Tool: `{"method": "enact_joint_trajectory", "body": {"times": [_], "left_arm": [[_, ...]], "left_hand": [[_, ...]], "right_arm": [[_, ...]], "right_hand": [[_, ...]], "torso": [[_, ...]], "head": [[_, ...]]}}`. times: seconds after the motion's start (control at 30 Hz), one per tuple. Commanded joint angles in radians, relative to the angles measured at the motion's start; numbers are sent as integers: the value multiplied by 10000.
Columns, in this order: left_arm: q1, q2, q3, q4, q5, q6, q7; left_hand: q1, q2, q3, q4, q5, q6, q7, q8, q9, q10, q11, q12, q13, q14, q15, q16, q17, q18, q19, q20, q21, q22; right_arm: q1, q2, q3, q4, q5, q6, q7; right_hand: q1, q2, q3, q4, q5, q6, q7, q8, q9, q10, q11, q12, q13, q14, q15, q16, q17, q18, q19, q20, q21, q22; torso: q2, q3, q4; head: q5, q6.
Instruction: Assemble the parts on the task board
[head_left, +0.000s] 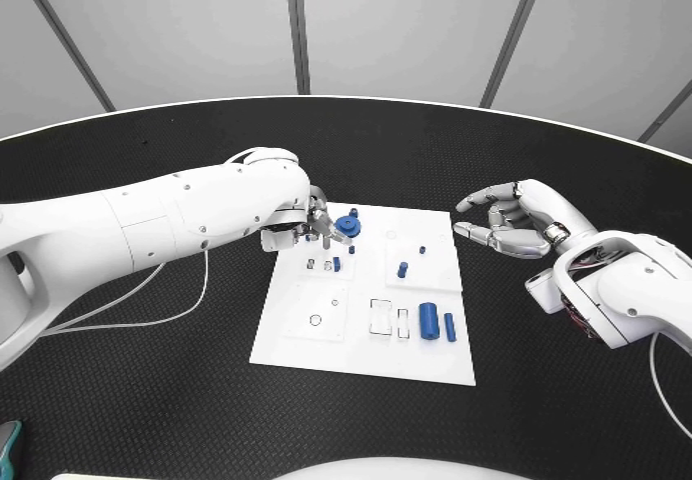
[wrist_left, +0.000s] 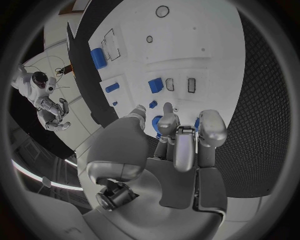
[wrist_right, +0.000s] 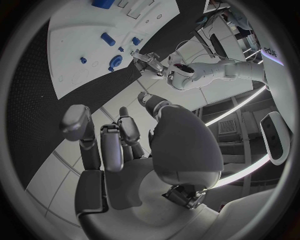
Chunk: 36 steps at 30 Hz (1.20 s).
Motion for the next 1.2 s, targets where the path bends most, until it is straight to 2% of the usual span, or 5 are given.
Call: {"method": "enact_joint_trajectory", "body": {"times": [0.03, 0.47, 0.83, 0.93, 1.2], "left_arm": [[-50, 19, -1, -24, 1, 64, -3], [-223, 95, -6, -62, 2, 433, -53], [-247, 84, -8, 131, 1, 543, -85], [-249, 77, -8, 174, 1, 543, -86], [-250, 53, -8, 171, 2, 553, -90]], "left_hand": [[57, 40, -73, 5, -24, -57, 39, -25, -12, -30, 29, -48, -8, 930, 65, 36, 2159, -113, -19, 85, 36, 15], [78, 123, -103, -7, -11, -29, 54, -93, -15, -37, 46, -38, 2, 951, 87, 76, 2230, -126, 10, 110, 79, 99], [140, 169, -102, -12, -7, -1, 57, -125, -12, -33, 50, -23, 14, 954, 95, 83, 2243, -131, 23, 123, 102, 141], [188, 204, -98, -14, -1, 11, 60, -151, -10, -50, 55, -37, -5, 951, 99, 79, 2235, -127, 8, 131, 98, 127], [572, 407, 42, -24, 5, 77, 71, -317, 3, -72, 67, -21, 2, 951, 117, 85, 2244, -123, -22, 162, 123, 151]], "right_arm": [[0, 11, 0, -17, 0, 4, -7], [0, 47, 0, -73, 0, 19, -32], [0, 103, 0, -136, 0, 86, -90], [0, 122, 0, -173, 0, 139, -147], [-1, 168, -1, -245, 0, 211, -238]], "right_hand": [[-23, -41, -7, 61, 38, -66, -12, 59, -13, -58, 24, -35, -9, 679, -30, -40, 1271, 67, -83, -15, -36, -7], [-23, -41, -7, 61, 38, -66, -12, 59, -13, -58, 24, -35, -9, 679, -30, -40, 1271, 67, -83, -15, -36, -7], [-23, -44, -7, 67, 44, -69, -12, 66, -14, -65, 25, -45, -18, 676, -31, -46, 1261, 73, -95, -15, -65, -29], [-28, -47, -9, 79, 48, -71, -11, 74, -15, -99, 25, -83, -57, 663, -30, -71, 1216, 86, -125, -15, -130, -82], [-28, -47, -9, 79, 48, -71, -11, 74, -15, -99, 25, -83, -57, 663, -30, -71, 1216, 86, -125, -15, -130, -82]], "torso": [[9, -5, 8], [8, 8, 11], [15, 13, 2], [15, 2, 6], [12, 16, 15]], "head": [[-1, -17], [14, -92], [-6, -121], [-3, -122], [11, -163]]}}
